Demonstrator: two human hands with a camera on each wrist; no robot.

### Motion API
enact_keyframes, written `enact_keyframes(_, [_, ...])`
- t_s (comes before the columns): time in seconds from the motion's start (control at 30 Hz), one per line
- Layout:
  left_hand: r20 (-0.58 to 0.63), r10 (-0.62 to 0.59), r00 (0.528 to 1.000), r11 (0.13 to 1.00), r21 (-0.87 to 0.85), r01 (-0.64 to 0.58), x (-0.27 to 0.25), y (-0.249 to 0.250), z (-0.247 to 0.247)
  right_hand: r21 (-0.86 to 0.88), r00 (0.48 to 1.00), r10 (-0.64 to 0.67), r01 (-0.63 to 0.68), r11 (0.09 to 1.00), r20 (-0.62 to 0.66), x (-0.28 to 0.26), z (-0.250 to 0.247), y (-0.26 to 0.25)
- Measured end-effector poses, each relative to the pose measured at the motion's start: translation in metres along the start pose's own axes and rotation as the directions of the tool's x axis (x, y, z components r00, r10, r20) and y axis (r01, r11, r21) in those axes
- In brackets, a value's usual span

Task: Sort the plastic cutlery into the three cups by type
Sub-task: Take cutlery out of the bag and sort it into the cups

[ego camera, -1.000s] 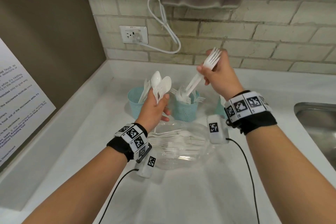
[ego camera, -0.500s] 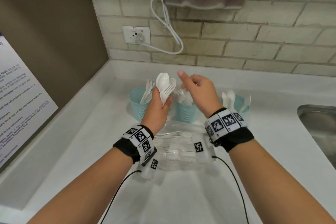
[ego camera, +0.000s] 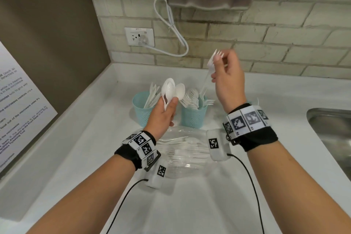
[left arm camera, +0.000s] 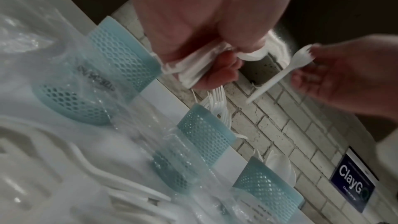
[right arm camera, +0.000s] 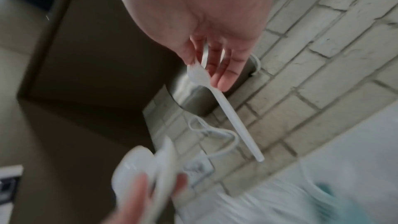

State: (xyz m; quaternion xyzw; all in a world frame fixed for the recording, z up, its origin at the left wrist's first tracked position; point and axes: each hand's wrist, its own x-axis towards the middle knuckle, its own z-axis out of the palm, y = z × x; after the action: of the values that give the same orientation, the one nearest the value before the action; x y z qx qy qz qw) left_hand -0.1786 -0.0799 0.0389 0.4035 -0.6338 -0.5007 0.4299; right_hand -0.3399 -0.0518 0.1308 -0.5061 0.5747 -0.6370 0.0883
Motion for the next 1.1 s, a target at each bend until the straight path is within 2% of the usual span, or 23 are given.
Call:
enact_keyframes(0.1, [0.06,-0.029,0.998,0.991,-0.129,0.036,-0.001,0.001,0.003,-0.197,0.987,0.105,-0.08,0.977,0.12,-0.008,0.005,0.039])
enact_keyframes(0.17, [0.084,-0.039,0.996,0.986,-0.161,0.053,-0.002,0.003,0.004,-0.372,0.953,0.211,-0.119,0.92,0.217,-0.017,0.006,0.061])
enact_keyframes(0.23, [0.118,-0.052,0.992,0.985,-0.16,0.071,-0.003,0.006,0.004,-0.507,0.931,0.268,-0.111,0.855,0.249,-0.024,0.006,0.067])
enact_keyframes(0.3, [0.135,-0.035,0.99,0.994,-0.098,0.048,-0.003,0.006,0.006,-0.396,0.925,0.236,-0.105,0.912,0.297,-0.028,0.007,0.062])
enact_keyframes(0.37, [0.129,0.003,0.992,0.999,0.036,-0.008,0.0,0.004,0.007,-0.154,0.885,0.194,-0.14,0.978,0.423,-0.034,0.01,0.046])
enact_keyframes(0.4, [0.146,0.022,0.989,0.996,0.086,-0.034,0.002,0.004,0.007,-0.094,0.857,0.184,-0.159,0.983,0.482,-0.037,0.014,0.038])
enact_keyframes(0.47, [0.19,0.063,0.98,0.992,0.098,-0.083,0.006,0.006,0.014,-0.083,0.809,0.223,-0.212,0.974,0.543,-0.041,0.021,0.03])
enact_keyframes(0.53, [0.195,0.11,0.975,0.988,0.088,-0.129,0.008,0.016,0.028,-0.024,0.814,0.263,-0.294,0.956,0.518,-0.038,0.02,0.031])
enact_keyframes(0.57, [0.223,0.146,0.964,0.983,0.079,-0.167,0.01,0.019,0.039,-0.013,0.853,0.278,-0.304,0.953,0.442,-0.035,0.014,0.035])
enact_keyframes(0.6, [0.328,0.163,0.93,0.978,0.068,-0.195,0.012,0.034,0.091,-0.054,0.915,0.282,-0.278,0.959,0.29,-0.026,-0.035,0.046])
enact_keyframes(0.67, [0.337,0.186,0.923,0.947,0.188,-0.259,0.017,0.041,0.105,-0.109,0.951,0.217,-0.197,0.974,0.218,-0.015,-0.049,0.046])
enact_keyframes(0.73, [0.368,0.153,0.917,0.913,0.302,-0.274,0.027,0.04,0.118,-0.155,0.974,0.172,-0.149,0.977,0.146,-0.006,-0.064,0.047])
enact_keyframes(0.77, [0.405,0.106,0.908,0.884,0.38,-0.273,0.032,0.035,0.119,-0.177,0.982,0.166,-0.148,0.973,0.093,-0.001,-0.07,0.047])
enact_keyframes(0.83, [0.478,-0.013,0.878,0.769,0.566,-0.297,0.032,0.024,0.124,-0.207,0.988,0.15,-0.153,0.966,-0.033,0.01,-0.084,0.049])
enact_keyframes(0.87, [0.489,-0.038,0.871,0.708,0.629,-0.322,0.031,0.018,0.126,-0.227,0.987,0.139,-0.154,0.962,-0.08,0.014,-0.091,0.053])
enact_keyframes(0.93, [0.494,-0.002,0.87,0.617,0.685,-0.387,0.029,0.01,0.128,-0.25,0.978,0.144,-0.178,0.952,-0.148,0.018,-0.098,0.062])
enact_keyframes(1.0, [0.476,0.047,0.878,0.6,0.69,-0.405,0.028,0.005,0.134,-0.266,0.975,0.143,-0.185,0.946,-0.168,0.019,-0.104,0.075])
enact_keyframes(1.1, [0.392,0.103,0.914,0.629,0.686,-0.365,0.028,0.004,0.145,-0.33,0.977,0.177,-0.206,0.921,-0.115,0.014,-0.105,0.096])
